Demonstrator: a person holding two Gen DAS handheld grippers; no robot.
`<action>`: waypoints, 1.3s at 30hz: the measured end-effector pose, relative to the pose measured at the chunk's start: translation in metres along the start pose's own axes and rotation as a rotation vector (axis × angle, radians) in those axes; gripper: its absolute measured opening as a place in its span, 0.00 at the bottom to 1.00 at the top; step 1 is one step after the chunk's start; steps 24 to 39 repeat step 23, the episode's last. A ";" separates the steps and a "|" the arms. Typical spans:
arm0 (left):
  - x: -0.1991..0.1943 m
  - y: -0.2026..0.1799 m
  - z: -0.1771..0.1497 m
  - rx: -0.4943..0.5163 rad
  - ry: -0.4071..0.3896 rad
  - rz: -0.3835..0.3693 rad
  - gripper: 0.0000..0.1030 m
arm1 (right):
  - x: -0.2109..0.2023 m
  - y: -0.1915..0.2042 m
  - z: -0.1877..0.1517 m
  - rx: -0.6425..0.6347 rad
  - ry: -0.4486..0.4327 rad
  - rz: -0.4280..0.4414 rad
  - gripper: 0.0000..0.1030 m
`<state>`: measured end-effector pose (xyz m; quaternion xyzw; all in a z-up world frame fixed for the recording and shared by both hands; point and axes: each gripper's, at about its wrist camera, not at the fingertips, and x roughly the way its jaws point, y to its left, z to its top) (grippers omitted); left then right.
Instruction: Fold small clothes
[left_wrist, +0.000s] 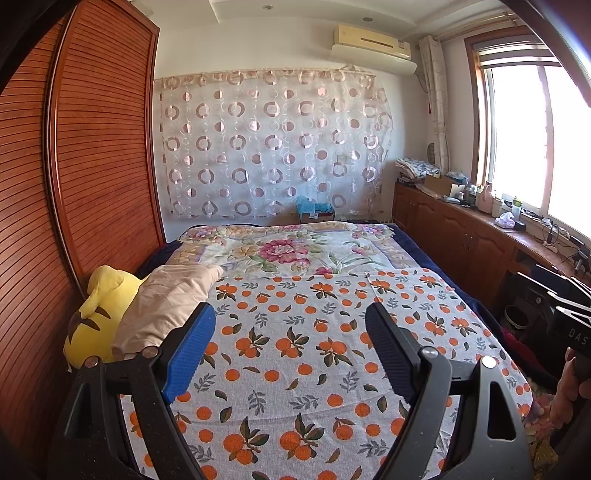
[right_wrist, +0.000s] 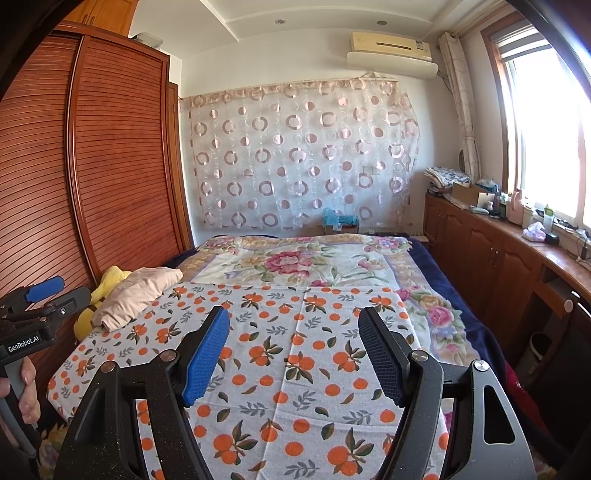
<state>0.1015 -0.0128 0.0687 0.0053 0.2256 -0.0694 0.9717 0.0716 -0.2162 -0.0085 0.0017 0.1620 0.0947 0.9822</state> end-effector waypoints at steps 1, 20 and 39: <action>0.000 0.000 0.000 0.001 0.000 0.002 0.81 | 0.000 0.000 0.000 -0.001 0.000 0.000 0.72; 0.000 0.000 -0.002 0.001 -0.003 -0.001 0.81 | 0.000 -0.006 0.002 -0.001 -0.008 0.007 0.72; 0.000 0.000 -0.003 0.000 -0.004 0.000 0.81 | 0.001 -0.006 0.003 0.001 -0.010 0.006 0.72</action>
